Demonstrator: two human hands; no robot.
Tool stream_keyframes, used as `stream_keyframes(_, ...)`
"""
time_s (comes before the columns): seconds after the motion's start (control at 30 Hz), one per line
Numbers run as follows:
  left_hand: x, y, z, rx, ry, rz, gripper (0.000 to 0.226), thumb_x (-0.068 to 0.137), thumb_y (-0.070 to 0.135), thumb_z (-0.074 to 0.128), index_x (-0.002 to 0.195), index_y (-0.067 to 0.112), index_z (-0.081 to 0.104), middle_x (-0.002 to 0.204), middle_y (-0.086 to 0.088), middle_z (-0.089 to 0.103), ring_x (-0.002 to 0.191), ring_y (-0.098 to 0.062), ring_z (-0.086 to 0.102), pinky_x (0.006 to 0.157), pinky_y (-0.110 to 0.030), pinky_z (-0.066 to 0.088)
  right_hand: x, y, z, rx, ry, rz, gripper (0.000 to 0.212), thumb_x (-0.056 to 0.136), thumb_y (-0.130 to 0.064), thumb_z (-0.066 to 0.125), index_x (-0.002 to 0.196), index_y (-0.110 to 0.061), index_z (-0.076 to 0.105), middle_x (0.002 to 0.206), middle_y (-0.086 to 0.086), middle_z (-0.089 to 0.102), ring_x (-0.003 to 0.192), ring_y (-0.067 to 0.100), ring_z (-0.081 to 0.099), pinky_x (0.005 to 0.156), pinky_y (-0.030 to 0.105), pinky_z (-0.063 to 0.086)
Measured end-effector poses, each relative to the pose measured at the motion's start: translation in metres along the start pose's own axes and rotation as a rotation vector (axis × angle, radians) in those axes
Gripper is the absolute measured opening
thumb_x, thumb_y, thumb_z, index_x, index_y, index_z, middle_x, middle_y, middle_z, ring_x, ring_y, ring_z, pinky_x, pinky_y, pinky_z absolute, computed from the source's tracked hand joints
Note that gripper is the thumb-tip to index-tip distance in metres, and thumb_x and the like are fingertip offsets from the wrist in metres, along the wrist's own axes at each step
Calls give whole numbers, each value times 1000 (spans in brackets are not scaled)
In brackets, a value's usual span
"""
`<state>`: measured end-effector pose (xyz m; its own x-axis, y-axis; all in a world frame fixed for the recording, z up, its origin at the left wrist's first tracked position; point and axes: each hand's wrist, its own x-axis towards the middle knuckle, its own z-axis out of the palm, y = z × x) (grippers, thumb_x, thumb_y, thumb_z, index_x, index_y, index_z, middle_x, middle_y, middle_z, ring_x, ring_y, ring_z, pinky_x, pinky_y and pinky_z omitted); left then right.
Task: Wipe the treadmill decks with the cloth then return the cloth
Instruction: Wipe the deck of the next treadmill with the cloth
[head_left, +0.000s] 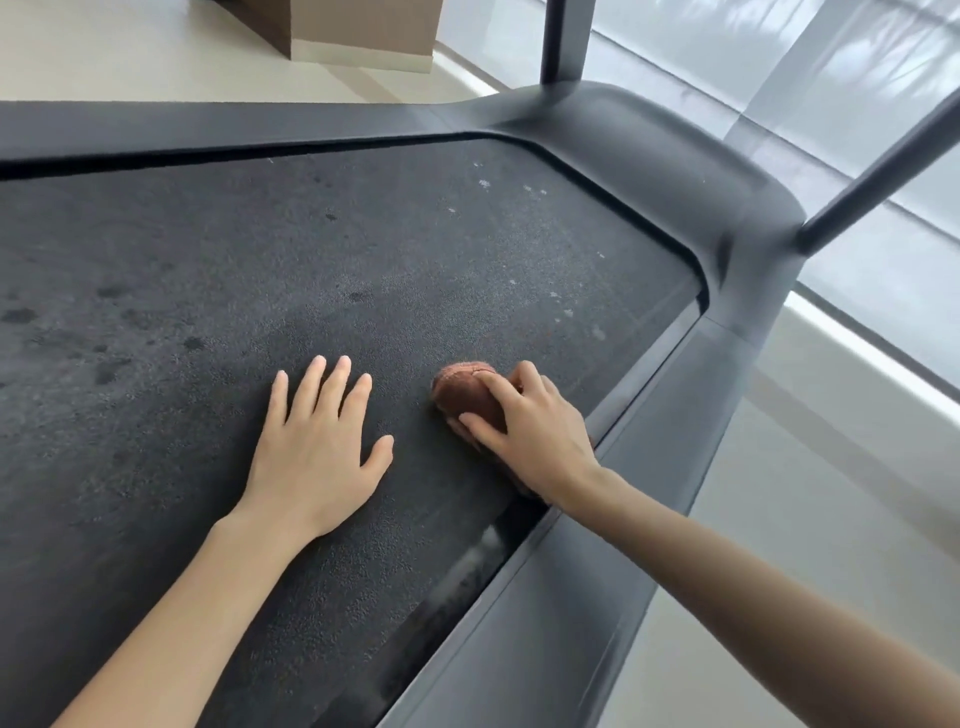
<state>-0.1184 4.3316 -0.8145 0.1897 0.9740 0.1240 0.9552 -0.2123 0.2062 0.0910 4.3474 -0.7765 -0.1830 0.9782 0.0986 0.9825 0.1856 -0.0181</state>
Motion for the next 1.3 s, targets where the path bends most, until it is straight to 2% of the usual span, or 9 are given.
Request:
stream_keyframes(0.17, 16, 6, 3, 30, -34, 67, 69, 91, 52, 33, 148, 14, 20, 158, -5, 11, 145, -23, 3, 116, -47, 3, 4, 3, 3, -7, 33, -44, 49, 88, -57, 49, 125, -25, 50, 108, 4, 44, 104, 25, 47, 73, 34, 45)
stream_keyframes(0.3, 37, 24, 7, -3, -19, 176, 67, 92, 51, 37, 147, 16, 25, 157, -5, 16, 145, -23, 6, 116, -48, 4, 16, 26, 10, -19, 112, -133, 49, 85, -56, 55, 123, -25, 55, 103, 5, 49, 98, 25, 51, 68, 34, 44)
stream_keyframes(0.5, 89, 61, 20, 73, -52, 229, 69, 91, 57, 19, 149, 21, 11, 159, -1, 4, 145, -18, -2, 117, -46, 0, 90, 110, 17, -51, 134, 28, 50, 86, -57, 52, 125, -26, 53, 105, 6, 48, 103, 27, 50, 71, 35, 44)
stream_keyframes(0.77, 128, 76, 36, 43, -57, 94, 73, 88, 61, 6, 150, 23, 4, 158, 4, -2, 144, -13, -9, 118, -43, -3, 168, 207, 22, 4, 164, 145, 50, 87, -56, 51, 122, -21, 56, 107, 9, 51, 103, 31, 52, 76, 39, 47)
stream_keyframes(0.87, 123, 78, 42, 38, -10, 59, 76, 85, 64, 0, 149, 25, 10, 158, 7, 3, 144, -9, -7, 118, -39, -1, 170, 203, 24, 8, 189, 78, 47, 87, -54, 52, 120, -21, 56, 105, 8, 48, 101, 29, 50, 72, 37, 46)
stream_keyframes(1.0, 122, 78, 37, 48, -39, 42, 71, 87, 65, 6, 149, 30, 8, 156, 13, 0, 142, -4, -11, 118, -36, -2, 146, 177, 26, 21, 257, -253, 41, 83, -51, 61, 108, -18, 62, 93, 9, 50, 85, 28, 53, 57, 30, 38)
stream_keyframes(1.13, 123, 85, 29, 58, -86, 30, 68, 89, 63, 16, 148, 28, 15, 156, 12, 7, 143, -4, -4, 118, -34, 0, 140, 173, 25, 81, 257, -467, 42, 78, -50, 66, 104, -17, 66, 87, 9, 55, 75, 28, 57, 51, 30, 43)
stream_keyframes(1.2, 123, 85, 27, 87, -105, 31, 67, 90, 63, 16, 148, 29, 12, 157, 12, 5, 143, -4, -5, 117, -33, -1, 154, 192, 25, 92, 226, -480, 42, 79, -53, 61, 105, -20, 65, 89, 8, 55, 78, 28, 57, 51, 29, 42)
stream_keyframes(1.3, 121, 85, 27, 112, -112, 21, 65, 92, 62, 14, 148, 30, 9, 157, 12, 4, 144, -4, -5, 117, -33, -2, 193, 227, 26, 43, 186, -304, 44, 84, -56, 55, 115, -25, 60, 100, 6, 52, 91, 28, 54, 57, 31, 39)
